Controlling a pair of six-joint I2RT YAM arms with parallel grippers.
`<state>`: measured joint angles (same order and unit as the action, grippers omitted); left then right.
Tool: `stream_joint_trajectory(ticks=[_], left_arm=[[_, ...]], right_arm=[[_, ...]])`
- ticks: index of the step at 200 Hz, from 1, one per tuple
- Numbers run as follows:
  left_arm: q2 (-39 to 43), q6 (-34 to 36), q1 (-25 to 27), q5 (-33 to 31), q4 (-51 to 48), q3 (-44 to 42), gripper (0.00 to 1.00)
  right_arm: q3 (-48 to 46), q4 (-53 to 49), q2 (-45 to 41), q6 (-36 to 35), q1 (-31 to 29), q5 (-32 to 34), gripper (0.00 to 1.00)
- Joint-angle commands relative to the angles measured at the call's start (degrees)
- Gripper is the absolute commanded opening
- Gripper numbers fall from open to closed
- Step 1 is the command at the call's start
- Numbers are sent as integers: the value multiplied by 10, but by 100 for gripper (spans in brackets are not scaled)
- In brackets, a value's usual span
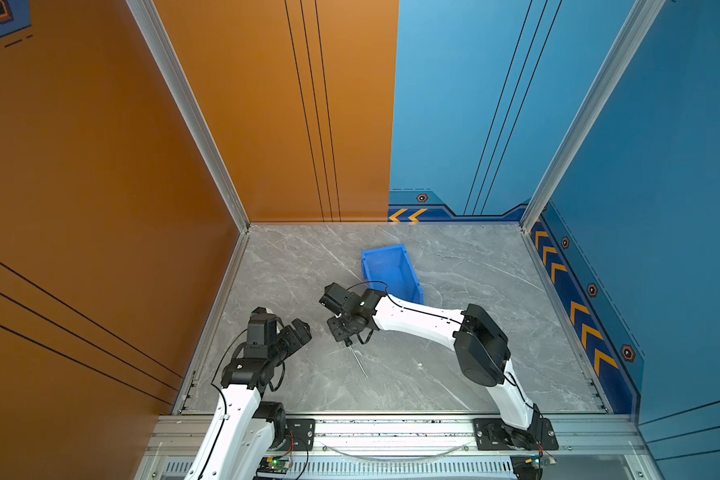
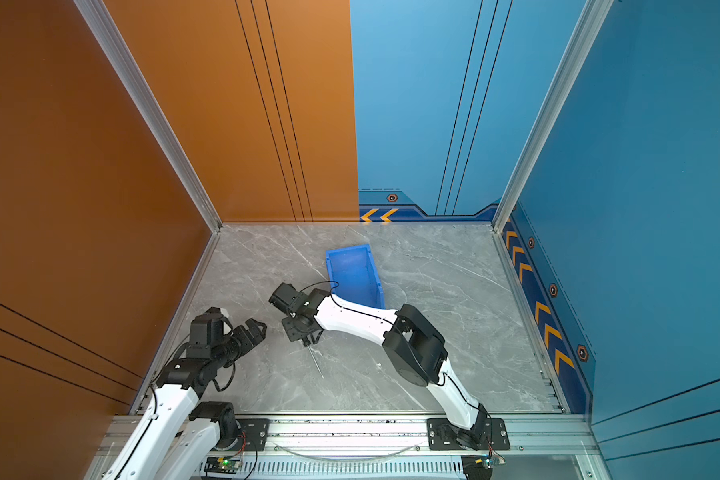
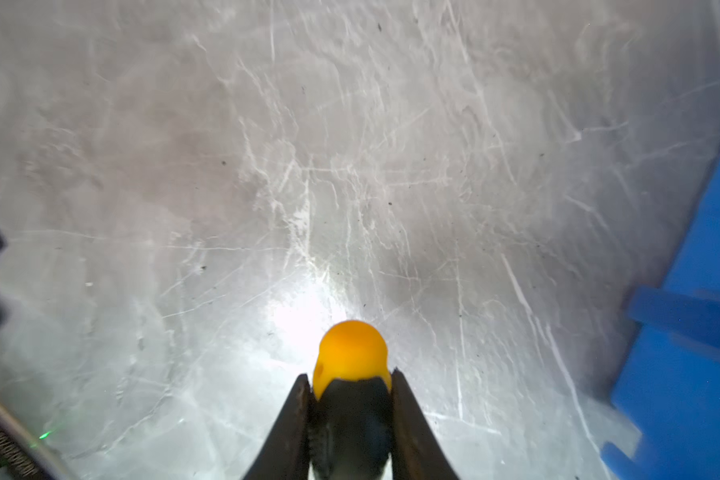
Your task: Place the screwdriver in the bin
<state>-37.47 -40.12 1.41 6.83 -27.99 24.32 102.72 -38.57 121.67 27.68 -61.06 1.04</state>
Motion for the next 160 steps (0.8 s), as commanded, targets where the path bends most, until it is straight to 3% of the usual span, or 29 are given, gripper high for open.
stream_joint_trajectory(ticks=[1, 89, 160], left_arm=[[5, 19, 3, -9, 14, -2, 98], [-27, 51, 52, 11, 73, 3, 98], [-83, 107, 156, 43, 150, 39, 98]], right_arm=[[-17, -9, -51, 15, 9, 6, 5], [-26, -18, -139, 4, 40, 43, 5], [-38, -19, -183, -15, 113, 53, 5]])
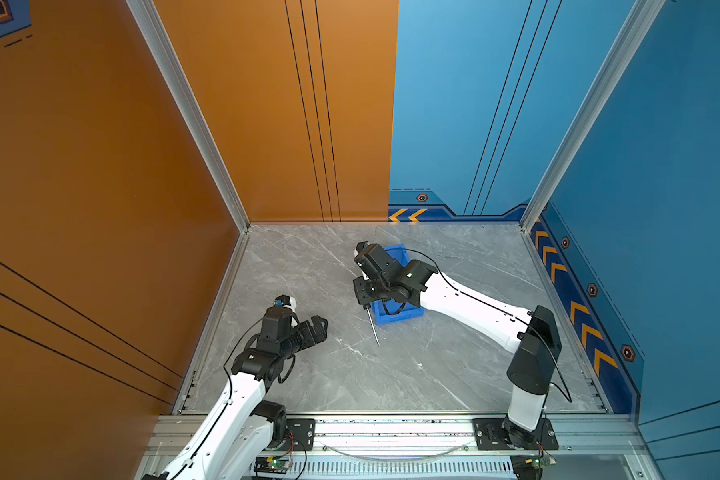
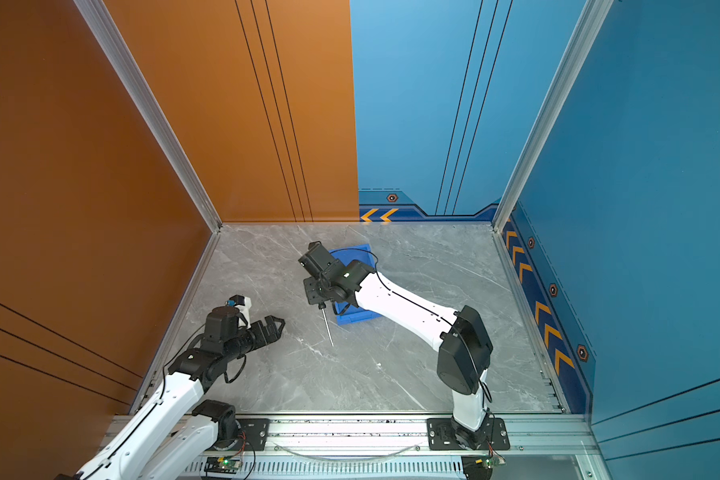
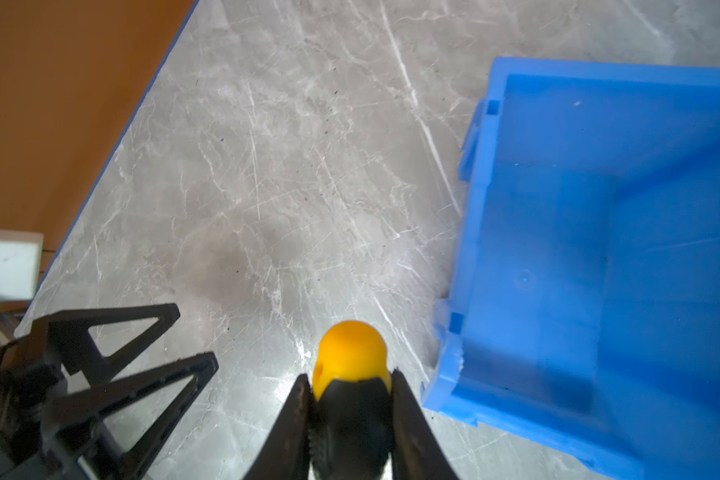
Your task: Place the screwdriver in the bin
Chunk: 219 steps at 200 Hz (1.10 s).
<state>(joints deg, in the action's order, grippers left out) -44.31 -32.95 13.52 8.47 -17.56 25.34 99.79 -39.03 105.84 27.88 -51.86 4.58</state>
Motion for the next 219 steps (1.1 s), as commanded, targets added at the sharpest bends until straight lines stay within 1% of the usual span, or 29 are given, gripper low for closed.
stream_joint_trajectory(ticks=[1, 40, 69, 91, 114, 117, 123, 170, 175, 219], left_arm=[[-16, 36, 37, 27, 48, 30, 98], [-62, 70, 108, 32, 62, 67, 98], [-91, 91, 140, 35, 62, 94, 98], [-106, 95, 164, 29, 61, 110, 98], [-114, 97, 189, 11, 51, 120, 98], [-115, 98, 192, 7, 49, 121, 98], [-115, 100, 200, 0, 43, 125, 98], [-133, 133, 282, -67, -17, 165, 98], [-134, 133, 289, -72, -18, 168, 98], [-146, 128, 317, -96, -19, 172, 98]], right_arm=[[-10, -14, -25, -17, 22, 18, 5], [-2, -14, -18, -36, 62, 20, 4], [4, -7, -8, -49, 91, 25, 4], [5, 1, 4, -53, 109, 23, 4], [11, 9, 25, -58, 112, 22, 4], [11, 10, 28, -59, 128, 22, 4], [14, 11, 35, -60, 133, 23, 4], [27, 25, 82, -69, 150, 20, 4], [47, 25, 87, -70, 151, 19, 4], [88, 26, 126, -74, 161, 17, 5]])
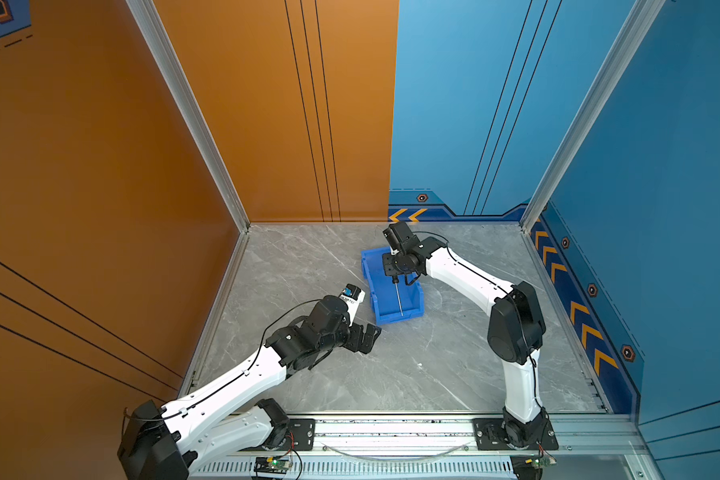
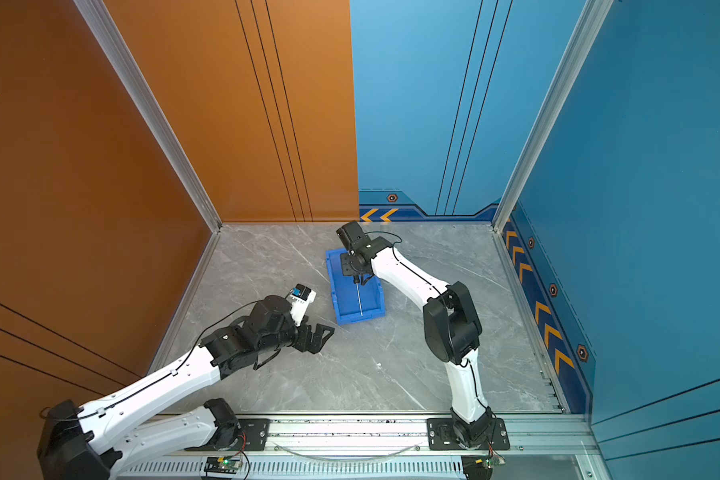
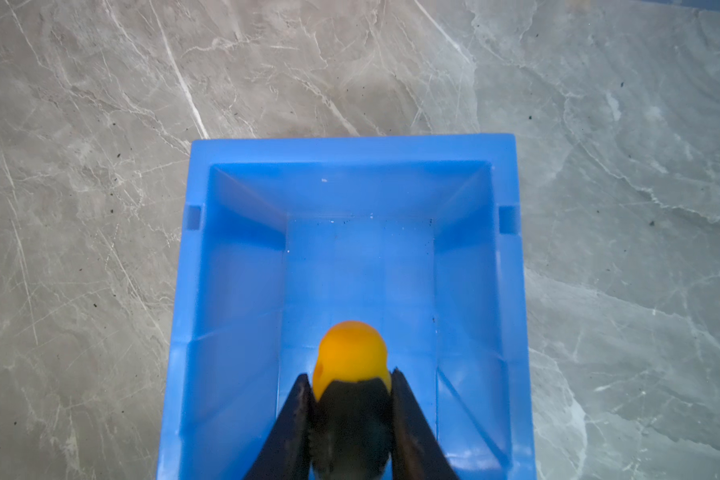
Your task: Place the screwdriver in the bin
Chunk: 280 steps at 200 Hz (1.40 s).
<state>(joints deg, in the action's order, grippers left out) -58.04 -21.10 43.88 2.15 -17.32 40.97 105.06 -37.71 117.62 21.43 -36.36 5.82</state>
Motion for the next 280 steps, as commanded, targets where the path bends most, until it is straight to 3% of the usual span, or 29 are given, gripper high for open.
stream_joint_trajectory(ticks=[1, 95, 280], left_arm=[[-9, 10, 14, -33, -22, 16, 98], [-14, -12, 21, -54, -25, 19, 98], [15, -43, 21, -91, -53, 3, 98]], right_arm=[[35, 13, 9, -9, 6, 4, 4], [82, 39, 97, 4, 20, 3, 5], [103, 50, 185, 15, 4, 16, 11]])
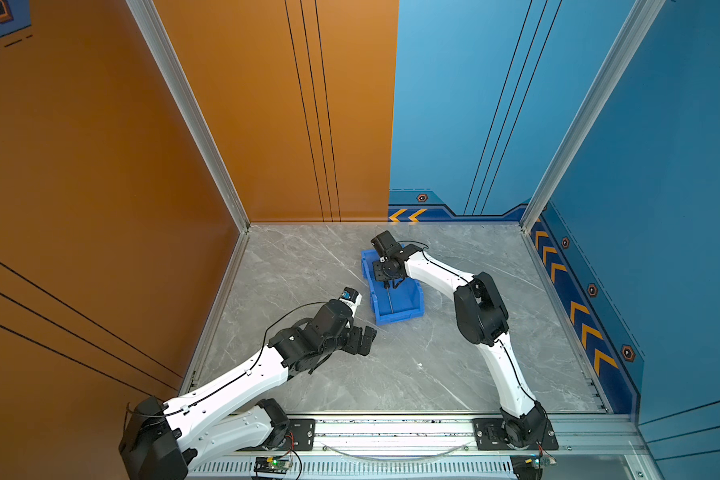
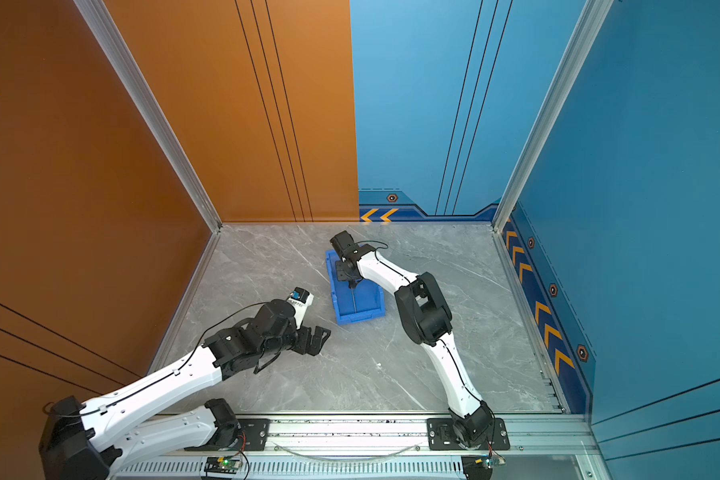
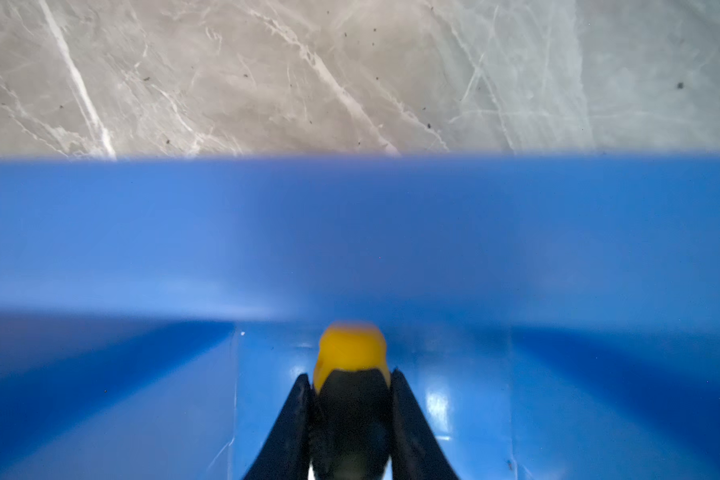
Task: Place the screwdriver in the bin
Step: 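Lower the screwdriver into the blue bin and open the right gripper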
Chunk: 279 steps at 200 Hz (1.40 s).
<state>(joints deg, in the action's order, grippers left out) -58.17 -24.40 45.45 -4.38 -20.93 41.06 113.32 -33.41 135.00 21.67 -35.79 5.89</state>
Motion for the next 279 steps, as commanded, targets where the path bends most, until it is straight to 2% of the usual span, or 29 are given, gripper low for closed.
stream_joint_trajectory(ticks=[1, 124, 202, 279], left_arm=[[16, -10, 5, -26, -17, 3, 98], [85, -40, 4, -72, -36, -32, 98], [110, -35, 5, -71, -45, -41, 98], [167, -15, 5, -68, -79, -54, 98]], right_arm=[[20, 7, 12, 13, -1, 16, 11], [18, 12, 16, 9, -12, 24, 27], [5, 12, -13, 5, -20, 46, 30], [-4, 12, -49, 10, -36, 79, 39]])
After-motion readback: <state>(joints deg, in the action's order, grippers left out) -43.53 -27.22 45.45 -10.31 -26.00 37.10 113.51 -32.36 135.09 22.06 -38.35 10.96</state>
